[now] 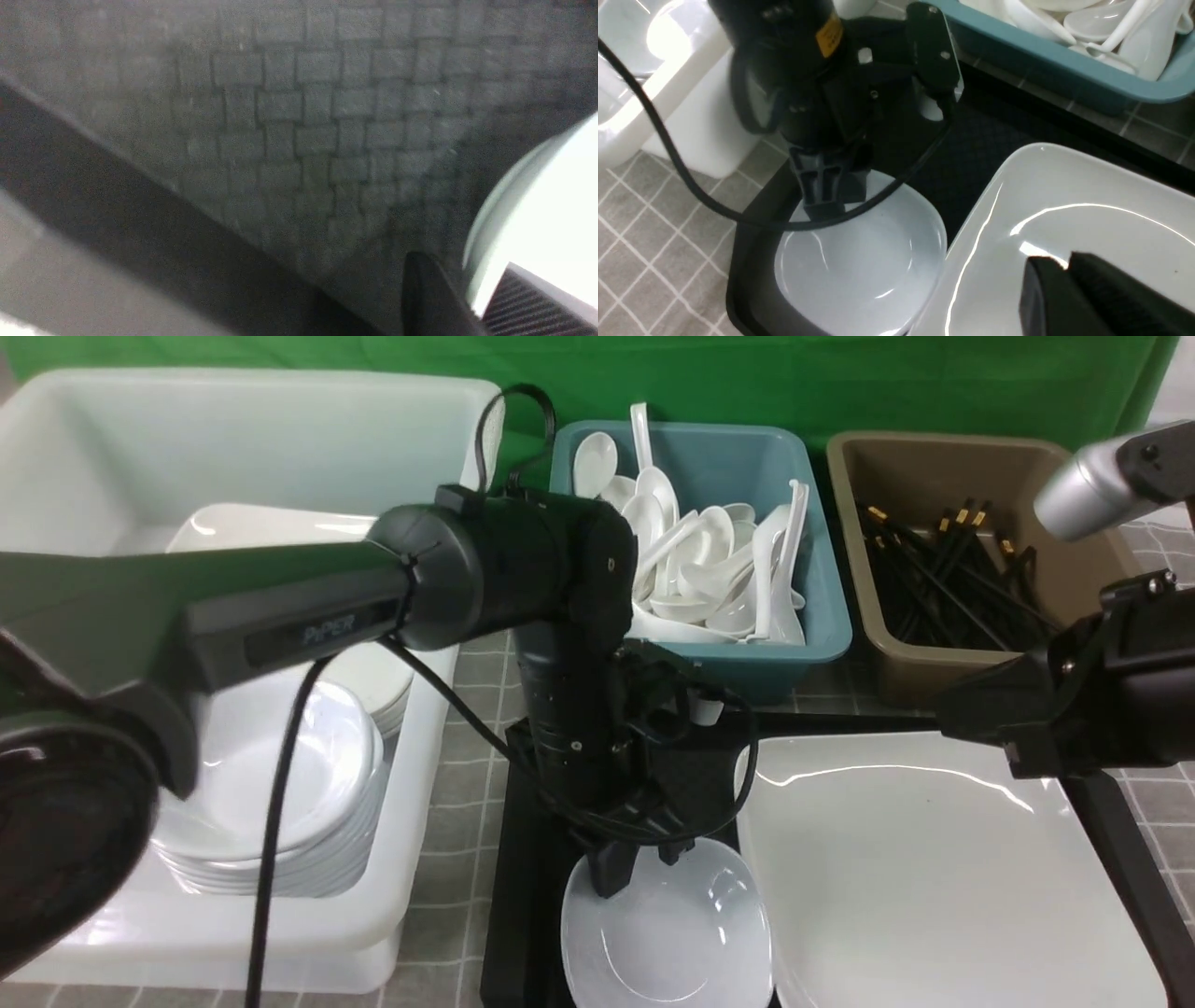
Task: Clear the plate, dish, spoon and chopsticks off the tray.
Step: Use the left arm to grab a small plate from the dinner plate, then use the left arm to put the small plate into the large storage box on the left, then use the left arm to grab a plate from the dinner plate
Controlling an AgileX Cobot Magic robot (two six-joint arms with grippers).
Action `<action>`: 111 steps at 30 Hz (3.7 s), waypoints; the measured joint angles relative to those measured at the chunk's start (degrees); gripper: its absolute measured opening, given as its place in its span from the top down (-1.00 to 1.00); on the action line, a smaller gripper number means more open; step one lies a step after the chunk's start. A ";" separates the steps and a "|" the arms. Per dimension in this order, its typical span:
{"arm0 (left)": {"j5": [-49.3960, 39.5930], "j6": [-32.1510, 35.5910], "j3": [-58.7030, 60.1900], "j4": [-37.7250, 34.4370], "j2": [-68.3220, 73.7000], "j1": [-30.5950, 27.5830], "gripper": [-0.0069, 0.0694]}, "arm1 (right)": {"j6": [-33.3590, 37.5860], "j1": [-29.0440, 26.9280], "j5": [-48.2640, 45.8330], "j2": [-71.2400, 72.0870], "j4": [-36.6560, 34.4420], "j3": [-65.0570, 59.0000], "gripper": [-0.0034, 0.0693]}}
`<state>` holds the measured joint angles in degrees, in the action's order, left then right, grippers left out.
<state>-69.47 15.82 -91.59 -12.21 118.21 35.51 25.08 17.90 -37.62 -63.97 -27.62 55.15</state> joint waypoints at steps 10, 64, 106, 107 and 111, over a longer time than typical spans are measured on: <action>-0.25 -3.81 -6.71 -1.38 -13.07 -0.45 0.73 | 1.48 0.00 -8.14 0.00 -1.69 4.49 0.66; 6.68 -2.08 22.22 -17.15 -52.94 -45.49 0.25 | -20.65 25.20 -26.39 -21.31 33.86 39.33 0.82; 20.42 -19.76 -16.54 2.23 13.46 5.40 -0.34 | -31.13 5.08 -14.68 20.65 31.13 -2.90 0.82; 20.63 -19.21 -16.59 1.51 13.54 5.40 -0.31 | -31.13 5.08 -14.24 20.65 31.06 -2.90 0.82; 21.70 -18.50 -16.65 -0.32 14.68 5.44 -0.07 | -31.13 5.08 -13.26 20.65 30.87 -2.90 0.82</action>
<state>-47.77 -2.69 -108.24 -12.53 132.89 40.94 -6.05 22.98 -50.88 -43.32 3.25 52.26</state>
